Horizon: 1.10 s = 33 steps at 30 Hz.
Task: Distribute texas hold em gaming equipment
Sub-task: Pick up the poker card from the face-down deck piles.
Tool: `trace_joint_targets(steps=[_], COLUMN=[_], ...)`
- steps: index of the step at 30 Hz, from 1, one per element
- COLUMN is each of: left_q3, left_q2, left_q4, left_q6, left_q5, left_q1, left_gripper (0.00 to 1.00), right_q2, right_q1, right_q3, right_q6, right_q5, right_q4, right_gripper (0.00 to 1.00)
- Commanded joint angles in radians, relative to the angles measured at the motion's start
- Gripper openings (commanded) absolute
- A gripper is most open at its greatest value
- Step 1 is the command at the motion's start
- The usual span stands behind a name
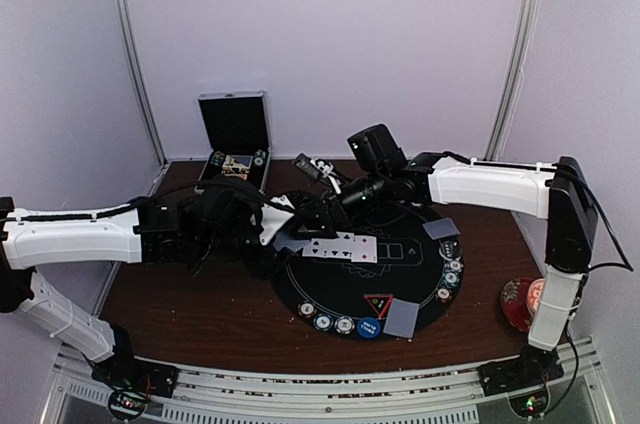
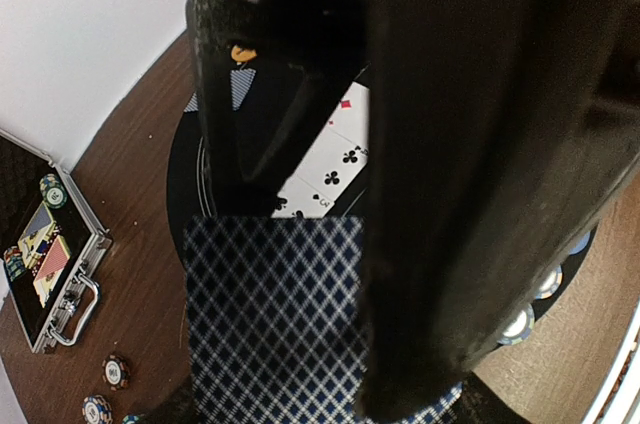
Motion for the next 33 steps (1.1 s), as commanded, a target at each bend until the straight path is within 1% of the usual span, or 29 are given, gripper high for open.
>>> trace_joint_targets(steps=[1,7,9,13,21,25,30,33], left_q3=[0.009,0.009,0.009,0.008,0.007,0.007,0.007,0.008], left_q2=[0.003,0.003,0.003,0.003,0.005,0.006,0.008,0.010], left_q4=[0.045,0.044,0.044,0.044,0.045,0.044,0.045,0.044], left_q6=[0.013,0.012,0.013,0.013,0.013,0.013,0.012,0.012], left_q5=[-0.001,0.000,0.001,0.001,-0.002,-0.005,-0.006,-0.008], left_q1=[-0.002,-0.002,-0.001,-0.002,-0.002,-0.002,-0.002,-0.001], left_gripper=[0.65,0.65,0.65,0.65,0.65,0.65,0.65,0.65], right_q2=[0.037,0.107,0.120,0.132,0.135,0.122,0.112,0.104], right_q1=[0.007,0.011,0.010,0.008,-0.010,-0.031,-0.035,-0.035], right_q3=[0.048,0.109,0.118,0.124,0.123,0.115,0.123,0.122], right_q6=[0.050,0.096,0.111,0.126,0.104,0.098,0.072,0.060], right_q5=[0.006,0.037,0.043,0.045,0.028,0.012,-0.027,-0.037], right_q4=[0.026,-0.010,-0.018,-0.042,-0.092,-0.097,-0.135,-0.150], right_gripper=[0.82,0.73,0.71,0.65,0.53,0.50,0.49,0.42])
